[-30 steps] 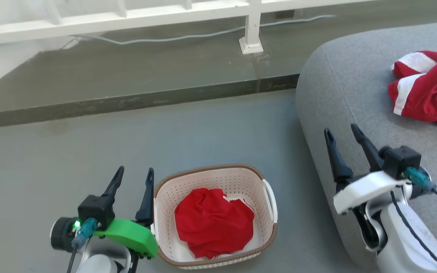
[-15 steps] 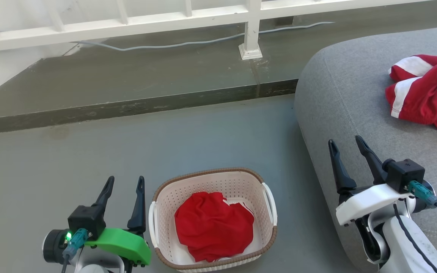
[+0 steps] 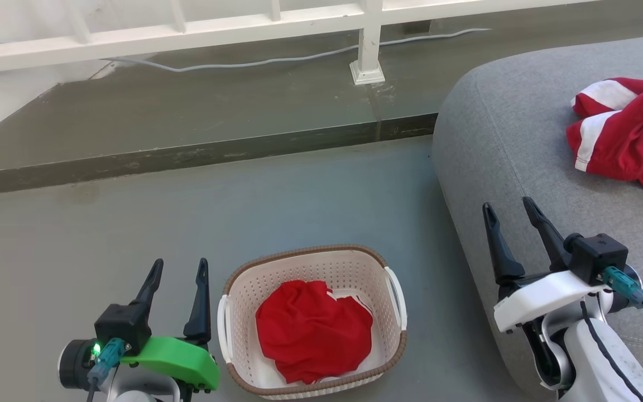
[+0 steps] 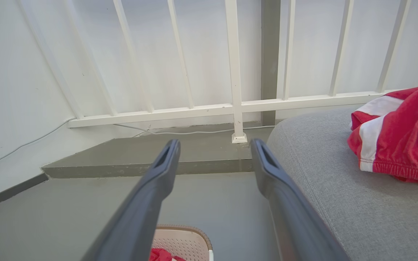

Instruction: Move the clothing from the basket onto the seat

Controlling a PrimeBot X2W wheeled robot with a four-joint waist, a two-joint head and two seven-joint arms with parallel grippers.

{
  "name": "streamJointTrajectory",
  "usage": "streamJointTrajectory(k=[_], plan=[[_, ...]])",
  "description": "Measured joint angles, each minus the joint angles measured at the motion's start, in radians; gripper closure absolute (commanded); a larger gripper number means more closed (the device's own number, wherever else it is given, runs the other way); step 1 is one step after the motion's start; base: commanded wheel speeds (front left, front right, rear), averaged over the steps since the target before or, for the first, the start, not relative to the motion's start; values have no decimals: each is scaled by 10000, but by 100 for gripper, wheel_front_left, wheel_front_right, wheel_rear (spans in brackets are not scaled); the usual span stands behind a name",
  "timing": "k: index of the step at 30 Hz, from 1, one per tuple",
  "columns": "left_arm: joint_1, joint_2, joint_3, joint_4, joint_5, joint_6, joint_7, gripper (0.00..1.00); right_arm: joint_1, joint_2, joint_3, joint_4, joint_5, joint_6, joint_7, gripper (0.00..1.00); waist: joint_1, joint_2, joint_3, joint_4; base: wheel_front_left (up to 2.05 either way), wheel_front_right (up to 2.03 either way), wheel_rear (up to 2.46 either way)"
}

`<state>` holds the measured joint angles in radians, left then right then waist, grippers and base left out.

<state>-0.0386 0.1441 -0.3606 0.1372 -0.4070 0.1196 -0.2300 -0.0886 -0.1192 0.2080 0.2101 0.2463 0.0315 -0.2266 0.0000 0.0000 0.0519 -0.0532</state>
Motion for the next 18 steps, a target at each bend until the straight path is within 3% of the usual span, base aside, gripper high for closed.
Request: streamJointTrajectory(k=[18], plan=[[135,-40,38,-201,146,40,52,0,173,-10,-8,-510,10,-105,207,0,0,0,183,-72,0,0,0]])
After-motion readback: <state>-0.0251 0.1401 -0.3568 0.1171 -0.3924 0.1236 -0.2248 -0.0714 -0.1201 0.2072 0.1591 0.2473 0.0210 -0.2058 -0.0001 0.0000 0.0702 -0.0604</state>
